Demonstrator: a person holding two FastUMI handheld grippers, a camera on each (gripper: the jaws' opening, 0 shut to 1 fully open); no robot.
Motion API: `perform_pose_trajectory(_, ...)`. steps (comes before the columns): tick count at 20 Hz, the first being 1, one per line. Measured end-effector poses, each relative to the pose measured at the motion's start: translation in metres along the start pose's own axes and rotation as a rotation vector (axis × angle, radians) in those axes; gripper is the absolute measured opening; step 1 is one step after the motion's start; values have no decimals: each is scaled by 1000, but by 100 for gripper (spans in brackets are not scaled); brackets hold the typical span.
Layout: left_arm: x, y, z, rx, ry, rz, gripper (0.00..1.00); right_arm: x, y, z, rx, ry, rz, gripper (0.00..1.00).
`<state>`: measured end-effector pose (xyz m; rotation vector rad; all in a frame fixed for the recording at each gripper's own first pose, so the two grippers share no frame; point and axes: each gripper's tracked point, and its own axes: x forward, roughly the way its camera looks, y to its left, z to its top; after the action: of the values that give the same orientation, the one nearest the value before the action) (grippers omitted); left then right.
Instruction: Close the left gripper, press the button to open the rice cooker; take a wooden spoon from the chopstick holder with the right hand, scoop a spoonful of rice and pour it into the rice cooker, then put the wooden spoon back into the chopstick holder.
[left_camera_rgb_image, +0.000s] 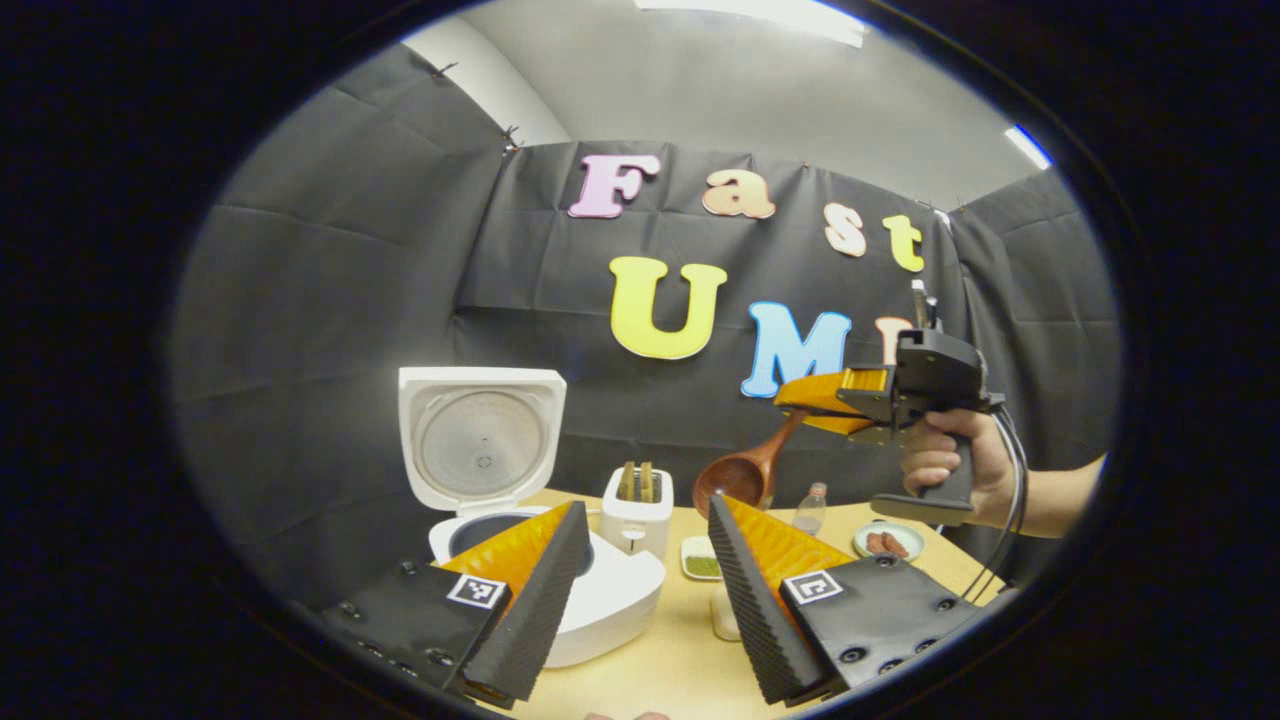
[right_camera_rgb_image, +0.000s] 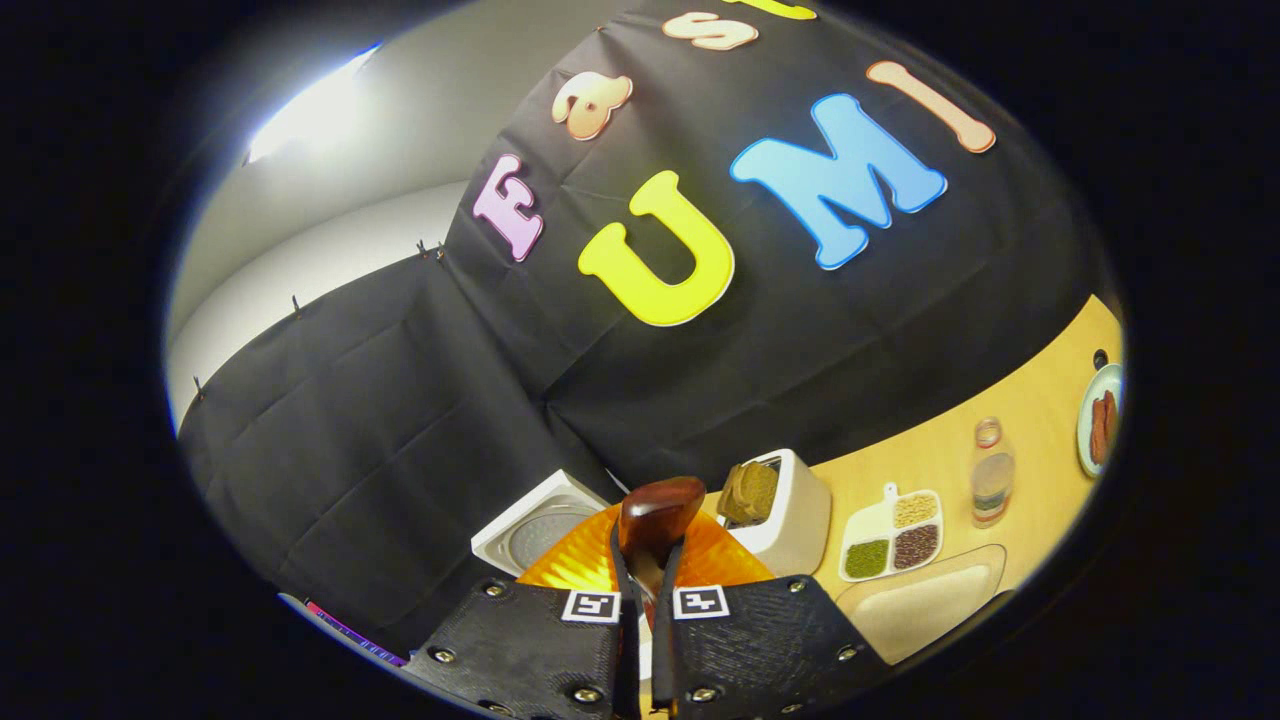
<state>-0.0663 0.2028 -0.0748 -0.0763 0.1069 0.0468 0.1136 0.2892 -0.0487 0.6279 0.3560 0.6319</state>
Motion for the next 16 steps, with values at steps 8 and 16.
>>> perform_pose_trajectory(8, 17, -57, 6, 30, -2, -81, 83, -78, -51, 36, 6, -63, -90, 5)
perform_pose_trajectory(16, 27, -105, 9, 23, 0, -111, 83, -151, -121, 57, 21, -115, -226, 5)
